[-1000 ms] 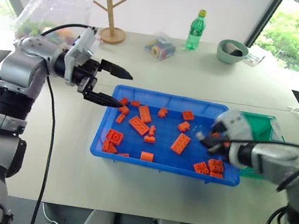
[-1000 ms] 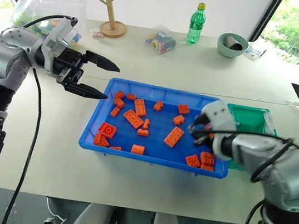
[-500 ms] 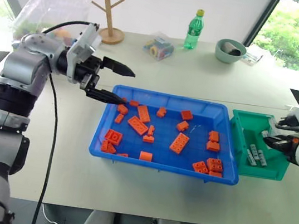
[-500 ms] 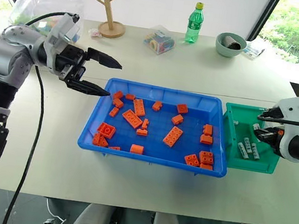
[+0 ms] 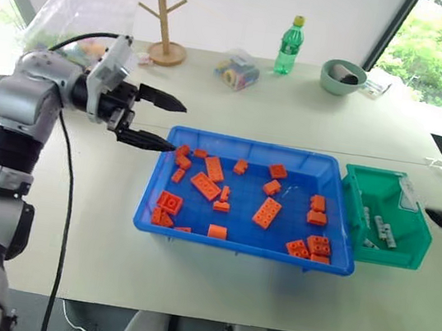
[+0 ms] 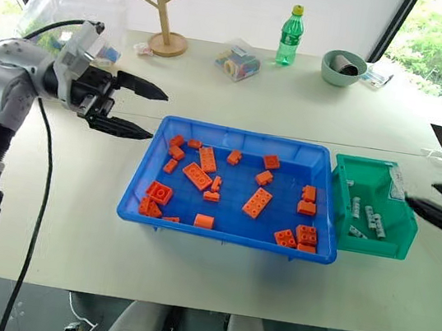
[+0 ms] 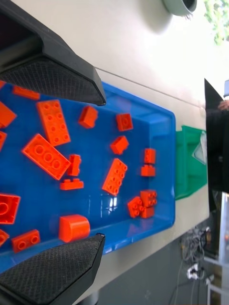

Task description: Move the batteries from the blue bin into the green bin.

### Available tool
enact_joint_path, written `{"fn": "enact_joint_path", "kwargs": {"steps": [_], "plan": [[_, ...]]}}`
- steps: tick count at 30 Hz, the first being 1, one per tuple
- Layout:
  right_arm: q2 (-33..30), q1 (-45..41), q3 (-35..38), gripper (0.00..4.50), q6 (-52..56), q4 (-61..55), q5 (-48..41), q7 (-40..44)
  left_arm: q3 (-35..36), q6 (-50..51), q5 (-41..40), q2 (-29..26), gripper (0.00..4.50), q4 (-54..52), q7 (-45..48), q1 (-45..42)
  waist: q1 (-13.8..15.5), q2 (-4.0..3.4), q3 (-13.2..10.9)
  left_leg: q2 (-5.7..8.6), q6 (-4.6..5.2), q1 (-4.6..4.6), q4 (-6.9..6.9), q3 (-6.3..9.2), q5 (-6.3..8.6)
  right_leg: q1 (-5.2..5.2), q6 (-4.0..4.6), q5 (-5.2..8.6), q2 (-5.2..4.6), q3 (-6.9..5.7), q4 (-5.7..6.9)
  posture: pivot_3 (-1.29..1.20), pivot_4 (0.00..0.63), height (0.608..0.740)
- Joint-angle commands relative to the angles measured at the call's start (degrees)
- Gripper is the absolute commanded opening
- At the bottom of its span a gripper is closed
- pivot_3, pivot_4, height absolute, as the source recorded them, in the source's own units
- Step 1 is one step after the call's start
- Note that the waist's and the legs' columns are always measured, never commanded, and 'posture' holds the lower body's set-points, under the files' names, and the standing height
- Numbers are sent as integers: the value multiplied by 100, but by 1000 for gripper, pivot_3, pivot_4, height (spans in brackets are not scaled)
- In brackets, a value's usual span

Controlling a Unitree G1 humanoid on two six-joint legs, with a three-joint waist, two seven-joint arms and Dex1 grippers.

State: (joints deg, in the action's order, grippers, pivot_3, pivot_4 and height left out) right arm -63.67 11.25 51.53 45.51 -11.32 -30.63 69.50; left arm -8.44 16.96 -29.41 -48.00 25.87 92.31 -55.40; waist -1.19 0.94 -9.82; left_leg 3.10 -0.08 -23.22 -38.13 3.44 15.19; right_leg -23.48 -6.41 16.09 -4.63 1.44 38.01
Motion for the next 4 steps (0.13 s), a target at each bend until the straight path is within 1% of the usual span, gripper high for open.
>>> {"fn": "enact_joint_path", "kwargs": {"steps": [1, 4], "plan": [[-149, 275, 494, 2995, -435, 62, 27, 656, 195, -37, -22, -237, 4500, 23, 19, 3, -8, 0, 0, -2, 1, 13, 1, 0, 1, 12, 0, 1, 0, 0, -3, 0, 150, 727], [-160, 358, 506, 2995, -587, 147, 49, 781, 204, -60, -37, -318, 4500, 9, 19, 84, 8, 0, 0, -2, 0, 46, 1, 0, 2, 47, 0, 1, -4, 0, -4, 0, 150, 727]]}}
